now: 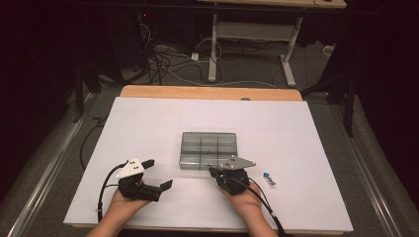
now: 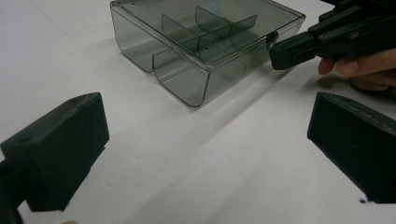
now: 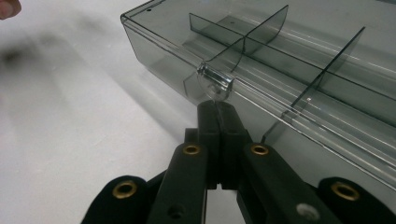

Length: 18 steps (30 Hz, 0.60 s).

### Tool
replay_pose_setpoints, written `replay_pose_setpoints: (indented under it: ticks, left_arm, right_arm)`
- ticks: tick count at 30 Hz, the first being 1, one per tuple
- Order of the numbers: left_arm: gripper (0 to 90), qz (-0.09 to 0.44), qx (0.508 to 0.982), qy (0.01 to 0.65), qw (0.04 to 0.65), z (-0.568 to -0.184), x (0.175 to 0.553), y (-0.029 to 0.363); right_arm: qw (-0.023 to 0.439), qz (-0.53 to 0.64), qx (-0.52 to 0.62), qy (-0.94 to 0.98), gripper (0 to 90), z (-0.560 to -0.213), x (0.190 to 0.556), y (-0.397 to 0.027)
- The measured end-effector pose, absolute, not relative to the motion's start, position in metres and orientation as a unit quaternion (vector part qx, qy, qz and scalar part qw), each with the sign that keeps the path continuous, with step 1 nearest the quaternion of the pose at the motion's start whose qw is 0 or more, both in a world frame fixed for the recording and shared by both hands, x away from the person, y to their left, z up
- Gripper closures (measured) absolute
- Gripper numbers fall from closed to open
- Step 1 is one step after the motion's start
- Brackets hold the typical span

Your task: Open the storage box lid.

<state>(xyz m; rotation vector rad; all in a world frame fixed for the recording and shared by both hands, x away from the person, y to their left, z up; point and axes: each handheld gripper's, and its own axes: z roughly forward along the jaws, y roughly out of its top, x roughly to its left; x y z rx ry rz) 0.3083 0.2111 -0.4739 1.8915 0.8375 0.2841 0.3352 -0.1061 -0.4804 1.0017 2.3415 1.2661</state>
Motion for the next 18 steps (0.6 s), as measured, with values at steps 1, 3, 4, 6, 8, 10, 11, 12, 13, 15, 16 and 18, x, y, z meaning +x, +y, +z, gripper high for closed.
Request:
replay_pose_setpoints:
  ticks: [1,3,4,6,8,10,11,12,13,15,16,18]
  left_arm:
    - [0.0,0.118,0.783,0.347,0.503,-0.4739,0.3083,0.2111]
    - [0.0,0.116,0.783,0.347,0.503,-0.4741,0.3083,0.2108]
    - [0.0,0.116,0.783,0.347,0.503,-0.4741,0.3082,0.2106]
    - [0.0,0.115,0.783,0.347,0.503,-0.4744,0.3083,0.2102]
    - [0.0,0.115,0.784,0.346,0.503,-0.4748,0.3086,0.21]
    - [0.0,0.114,0.784,0.346,0.503,-0.4749,0.3086,0.2099]
    - [0.0,0.114,0.784,0.347,0.503,-0.4749,0.3087,0.2099]
    - [0.0,0.113,0.784,0.346,0.502,-0.4751,0.3087,0.2098]
    - [0.0,0.113,0.784,0.346,0.502,-0.4751,0.3087,0.2098]
    - [0.0,0.113,0.784,0.347,0.502,-0.4752,0.3087,0.2097]
    - [0.0,0.113,0.784,0.347,0.502,-0.4752,0.3087,0.2097]
    - [0.0,0.112,0.785,0.346,0.502,-0.4753,0.3087,0.2096]
  right_arm:
    - [0.148,0.44,0.348,0.814,90.0,-0.4804,0.3352,-0.1061]
    - [0.148,0.441,0.348,0.814,90.0,-0.4803,0.3352,-0.1061]
    - [0.148,0.441,0.348,0.814,90.0,-0.4803,0.3352,-0.1062]
    - [0.148,0.441,0.348,0.814,90.0,-0.4803,0.3353,-0.1063]
    - [0.147,0.442,0.348,0.814,90.0,-0.4802,0.3353,-0.1064]
    - [0.147,0.442,0.348,0.813,90.0,-0.4802,0.3353,-0.1064]
    - [0.146,0.443,0.348,0.813,90.0,-0.4801,0.3351,-0.1063]
    - [0.146,0.443,0.348,0.813,90.0,-0.4801,0.3351,-0.1063]
    - [0.146,0.443,0.348,0.813,90.0,-0.4801,0.3351,-0.1063]
    - [0.145,0.444,0.35,0.812,90.0,-0.4798,0.3349,-0.1064]
    - [0.145,0.444,0.35,0.812,90.0,-0.4798,0.3349,-0.1064]
    - [0.145,0.445,0.349,0.811,90.0,-0.4793,0.3347,-0.1067]
